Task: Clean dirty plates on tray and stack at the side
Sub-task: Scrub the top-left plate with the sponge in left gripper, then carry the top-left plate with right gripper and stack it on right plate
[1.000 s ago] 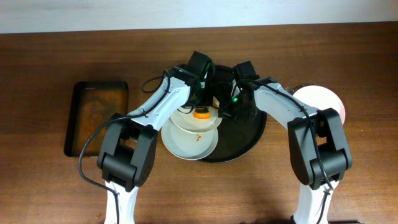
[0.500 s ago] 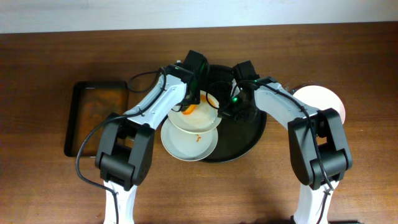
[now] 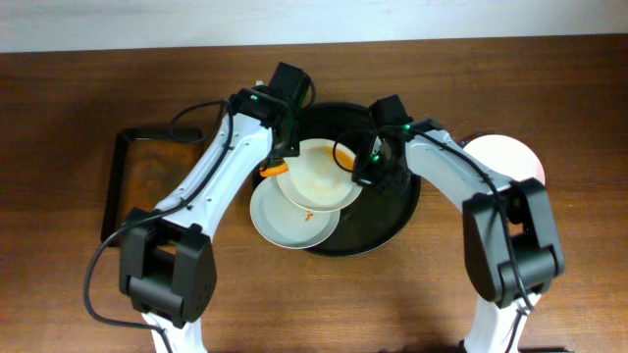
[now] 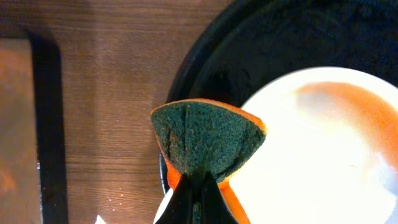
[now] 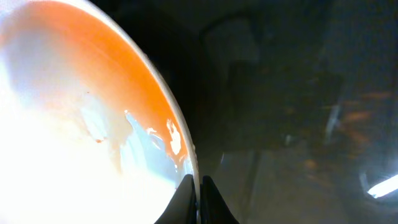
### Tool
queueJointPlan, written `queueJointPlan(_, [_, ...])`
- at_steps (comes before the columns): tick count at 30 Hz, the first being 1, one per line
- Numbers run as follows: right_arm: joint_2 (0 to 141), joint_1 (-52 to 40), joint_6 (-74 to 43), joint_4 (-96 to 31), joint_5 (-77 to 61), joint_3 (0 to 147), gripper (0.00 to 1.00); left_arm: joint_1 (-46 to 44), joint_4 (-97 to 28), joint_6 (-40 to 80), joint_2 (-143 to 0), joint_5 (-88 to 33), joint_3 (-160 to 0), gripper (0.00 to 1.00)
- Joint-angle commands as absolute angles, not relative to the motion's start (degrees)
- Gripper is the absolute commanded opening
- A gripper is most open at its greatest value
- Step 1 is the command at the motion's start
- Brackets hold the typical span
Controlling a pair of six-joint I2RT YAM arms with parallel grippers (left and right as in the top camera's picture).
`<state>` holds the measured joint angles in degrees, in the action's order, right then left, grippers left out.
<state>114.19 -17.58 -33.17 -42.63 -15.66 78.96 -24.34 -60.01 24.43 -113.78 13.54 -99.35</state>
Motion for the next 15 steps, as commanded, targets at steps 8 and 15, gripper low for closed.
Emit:
queueJointPlan(8, [98.67,-18.00,-20.84,-47.75,10.15,79.11,0.04,-19.62,-60.20,26.33,-109.03,7.18,-100.71,0.00])
queueJointPlan(15, [91.83,-19.03,-16.03,-50.83,25.50,79.11,0.04,-17.26,-60.16,26.30,-109.03,0.80,-100.71,0.00])
